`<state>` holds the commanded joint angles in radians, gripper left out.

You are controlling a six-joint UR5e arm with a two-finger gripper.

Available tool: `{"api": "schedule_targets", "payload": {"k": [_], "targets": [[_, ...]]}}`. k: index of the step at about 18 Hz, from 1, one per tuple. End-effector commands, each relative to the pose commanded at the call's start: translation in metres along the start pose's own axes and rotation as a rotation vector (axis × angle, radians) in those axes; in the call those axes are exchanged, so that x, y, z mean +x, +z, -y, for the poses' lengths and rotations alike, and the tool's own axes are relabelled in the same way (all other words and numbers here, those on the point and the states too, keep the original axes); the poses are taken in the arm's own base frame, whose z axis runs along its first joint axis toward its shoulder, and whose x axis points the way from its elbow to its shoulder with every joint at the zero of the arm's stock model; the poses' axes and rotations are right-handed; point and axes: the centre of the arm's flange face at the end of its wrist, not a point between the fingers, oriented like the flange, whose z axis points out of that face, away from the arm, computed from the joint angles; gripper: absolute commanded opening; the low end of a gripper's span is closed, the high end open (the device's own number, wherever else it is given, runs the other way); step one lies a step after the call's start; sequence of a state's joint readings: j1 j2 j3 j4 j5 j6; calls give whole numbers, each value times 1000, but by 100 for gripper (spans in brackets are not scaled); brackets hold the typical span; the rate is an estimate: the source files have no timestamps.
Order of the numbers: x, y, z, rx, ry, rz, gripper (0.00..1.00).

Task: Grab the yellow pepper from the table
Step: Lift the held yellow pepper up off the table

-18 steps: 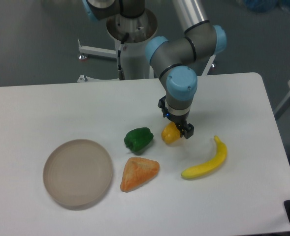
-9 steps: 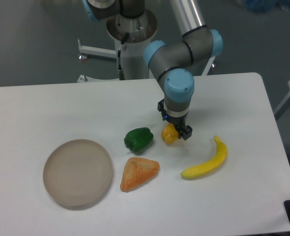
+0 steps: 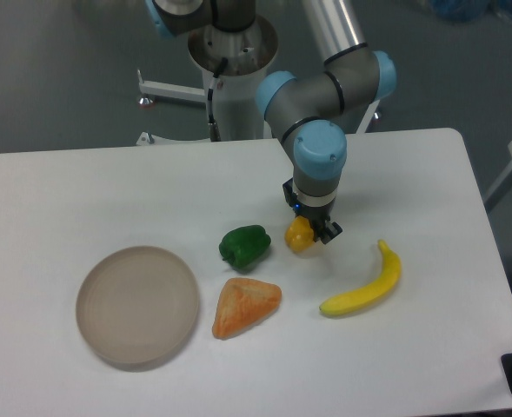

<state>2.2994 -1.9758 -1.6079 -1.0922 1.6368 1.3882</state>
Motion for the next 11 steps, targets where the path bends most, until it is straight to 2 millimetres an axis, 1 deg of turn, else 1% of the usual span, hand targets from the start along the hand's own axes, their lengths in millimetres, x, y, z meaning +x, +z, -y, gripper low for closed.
{"api": "schedule_targets", "payload": {"k": [2, 4, 6, 8, 10, 11], "targets": [[-14, -25, 1, 15, 1, 50, 55], [-29, -43, 1, 24, -3, 92, 55], [-44, -56, 3, 28, -5, 124, 55], [-56, -65, 2, 35, -9, 149, 55], [-70, -65, -1, 39, -17, 160, 55], [-75, -62, 1, 40, -16, 162, 55]]}}
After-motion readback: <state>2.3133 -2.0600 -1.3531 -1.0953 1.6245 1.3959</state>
